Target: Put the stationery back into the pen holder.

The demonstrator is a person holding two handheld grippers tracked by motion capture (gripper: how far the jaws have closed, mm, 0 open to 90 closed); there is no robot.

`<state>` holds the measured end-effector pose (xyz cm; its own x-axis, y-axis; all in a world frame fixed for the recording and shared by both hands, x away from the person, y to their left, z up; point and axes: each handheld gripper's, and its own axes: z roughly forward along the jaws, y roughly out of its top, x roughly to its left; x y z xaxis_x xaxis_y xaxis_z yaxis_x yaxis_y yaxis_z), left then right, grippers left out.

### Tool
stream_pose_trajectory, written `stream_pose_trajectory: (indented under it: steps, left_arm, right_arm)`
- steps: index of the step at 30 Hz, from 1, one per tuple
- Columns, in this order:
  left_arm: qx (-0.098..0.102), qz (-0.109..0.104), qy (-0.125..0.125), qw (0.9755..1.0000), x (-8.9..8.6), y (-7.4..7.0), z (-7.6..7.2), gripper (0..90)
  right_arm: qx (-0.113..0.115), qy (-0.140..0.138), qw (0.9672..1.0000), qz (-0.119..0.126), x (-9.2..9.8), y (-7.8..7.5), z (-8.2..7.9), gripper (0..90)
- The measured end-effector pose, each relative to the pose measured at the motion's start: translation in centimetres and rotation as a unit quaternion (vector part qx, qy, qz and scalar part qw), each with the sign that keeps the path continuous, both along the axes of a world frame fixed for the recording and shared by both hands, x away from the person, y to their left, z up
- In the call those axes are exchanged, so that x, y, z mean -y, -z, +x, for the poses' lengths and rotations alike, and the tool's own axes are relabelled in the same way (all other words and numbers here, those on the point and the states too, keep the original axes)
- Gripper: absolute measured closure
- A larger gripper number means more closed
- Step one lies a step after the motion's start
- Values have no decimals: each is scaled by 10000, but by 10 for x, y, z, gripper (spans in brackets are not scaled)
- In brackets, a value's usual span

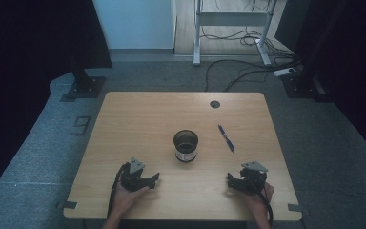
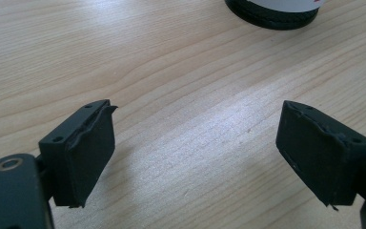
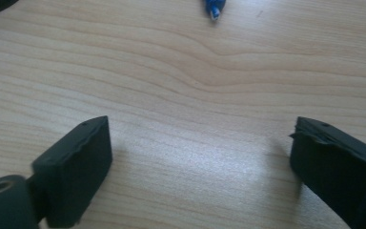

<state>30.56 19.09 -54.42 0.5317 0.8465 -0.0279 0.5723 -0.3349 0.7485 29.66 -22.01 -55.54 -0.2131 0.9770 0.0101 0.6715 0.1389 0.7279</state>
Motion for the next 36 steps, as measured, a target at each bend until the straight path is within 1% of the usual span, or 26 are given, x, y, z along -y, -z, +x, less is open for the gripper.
stream_pose_trajectory:
  steps: [2, 4, 5, 8, 11, 14, 15, 18, 22, 25, 29, 33, 36]
  left_arm:
    - [32, 19, -41, 10000, -1, 0, 0, 133]
    - [78, 22, -84, 9999, -1, 0, -2, 144]
    - [91, 32, -68, 9999, -1, 0, -2, 144]
    - [74, 48, -57, 9999, -1, 0, -2, 144]
    - [108, 74, -51, 9999, 0, 0, -2, 145]
    - [57, 75, -58, 9999, 0, 0, -1, 145]
    - [32, 80, -69, 9999, 0, 0, -1, 145]
    - [-22, 147, -77, 9999, 1, 1, 0, 145]
    - [-123, 115, -103, 9998, 1, 1, 2, 146]
    - [-131, 105, -139, 9998, 0, 1, 2, 148]
    - [-173, 166, -121, 9996, 2, 2, 3, 148]
    - [-201, 180, -124, 9996, 2, 2, 4, 148]
    - [-184, 202, -138, 9995, 3, 2, 4, 151]
  right_arm:
    - [29, 67, 10000, 16, 0, -1, -1, 120]
    - [17, 44, 10000, 37, 1, -3, -1, 126]
    - [69, -21, 10000, 63, 1, -4, -1, 127]
    - [241, -53, 9995, 174, 4, -9, -2, 157]
    - [314, -39, 9992, 262, 7, -12, -1, 201]
    - [379, -33, 9983, 432, 9, -15, 0, 257]
    - [398, -50, 9982, 447, 9, -15, 2, 272]
    - [416, -118, 9983, 383, 5, -18, 7, 309]
    - [469, -228, 9984, 218, -3, -26, 17, 335]
    - [528, -279, 9981, 135, -9, -35, 27, 349]
    - [575, -345, 9977, 71, -15, -43, 39, 368]
    - [645, -445, 9969, -1, -21, -50, 51, 416]
    - [669, -523, 9964, -23, -24, -54, 60, 431]
